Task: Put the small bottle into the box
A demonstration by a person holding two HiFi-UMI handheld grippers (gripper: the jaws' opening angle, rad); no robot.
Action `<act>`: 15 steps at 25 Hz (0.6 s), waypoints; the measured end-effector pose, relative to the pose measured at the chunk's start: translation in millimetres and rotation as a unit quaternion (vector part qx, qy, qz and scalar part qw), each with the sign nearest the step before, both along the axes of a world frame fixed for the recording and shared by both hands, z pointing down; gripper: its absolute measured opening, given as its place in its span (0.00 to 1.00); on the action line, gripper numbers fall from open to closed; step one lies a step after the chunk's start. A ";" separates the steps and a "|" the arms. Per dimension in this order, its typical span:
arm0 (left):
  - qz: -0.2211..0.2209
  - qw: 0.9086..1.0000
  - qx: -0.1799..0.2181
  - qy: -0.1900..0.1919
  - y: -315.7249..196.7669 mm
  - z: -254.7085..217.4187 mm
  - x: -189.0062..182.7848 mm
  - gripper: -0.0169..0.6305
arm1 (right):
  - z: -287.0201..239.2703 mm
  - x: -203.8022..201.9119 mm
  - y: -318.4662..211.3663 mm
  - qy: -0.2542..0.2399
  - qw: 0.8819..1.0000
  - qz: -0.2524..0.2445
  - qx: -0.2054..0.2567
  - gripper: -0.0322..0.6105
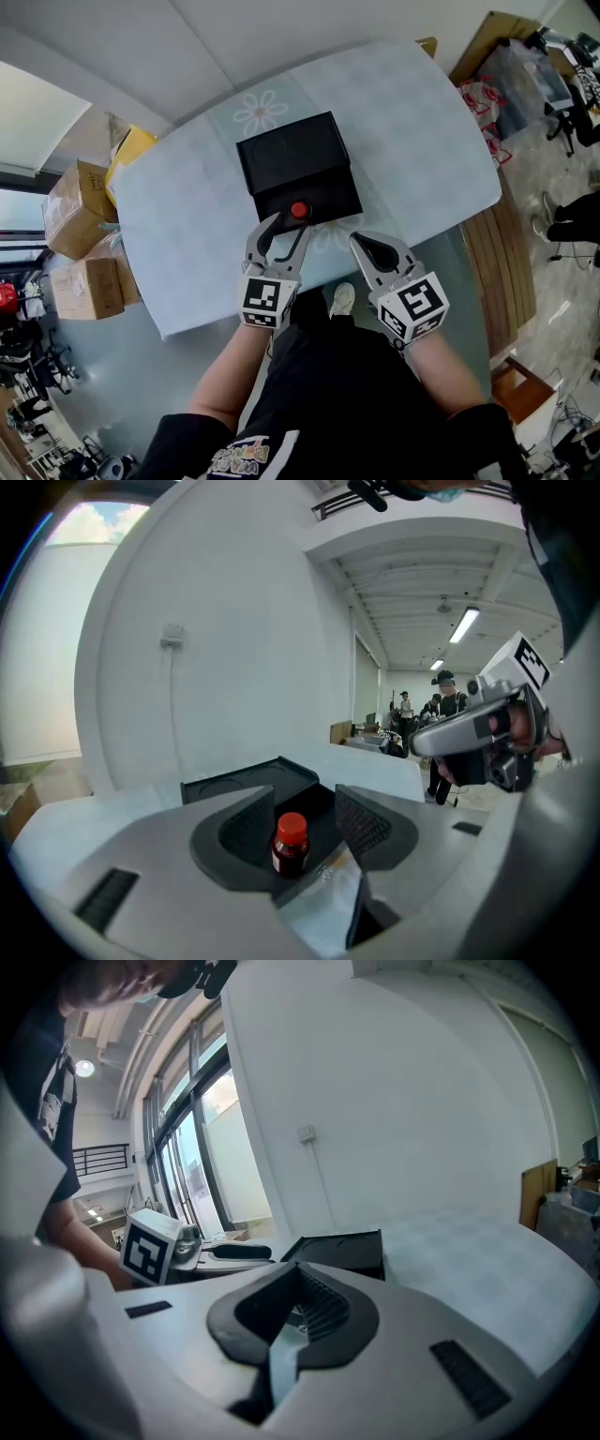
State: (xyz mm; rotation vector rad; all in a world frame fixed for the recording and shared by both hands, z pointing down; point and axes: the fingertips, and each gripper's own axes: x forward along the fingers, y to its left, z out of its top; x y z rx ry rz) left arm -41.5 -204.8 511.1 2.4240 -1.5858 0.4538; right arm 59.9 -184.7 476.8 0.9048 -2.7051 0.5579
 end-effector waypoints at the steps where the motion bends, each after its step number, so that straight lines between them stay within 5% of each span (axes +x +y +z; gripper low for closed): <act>1: -0.004 1.000 0.002 0.012 7.5 -7.7 1.1 0.34 | -4.5 0.2 5.0 -0.002 1.000 -0.003 0.005 0.06; 5: -0.006 0.999 0.018 0.047 40.0 -41.1 11.4 0.33 | -23.1 3.6 26.8 -0.010 0.999 -0.015 0.027 0.06; 10: -0.005 0.998 0.040 0.047 79.3 -74.1 19.4 0.07 | -44.4 7.6 50.7 -0.016 0.998 -0.028 0.047 0.06; 15: 0.007 0.998 0.035 0.048 108.0 -86.4 20.7 0.04 | -59.1 1.3 67.9 -0.022 0.997 -0.037 0.057 0.06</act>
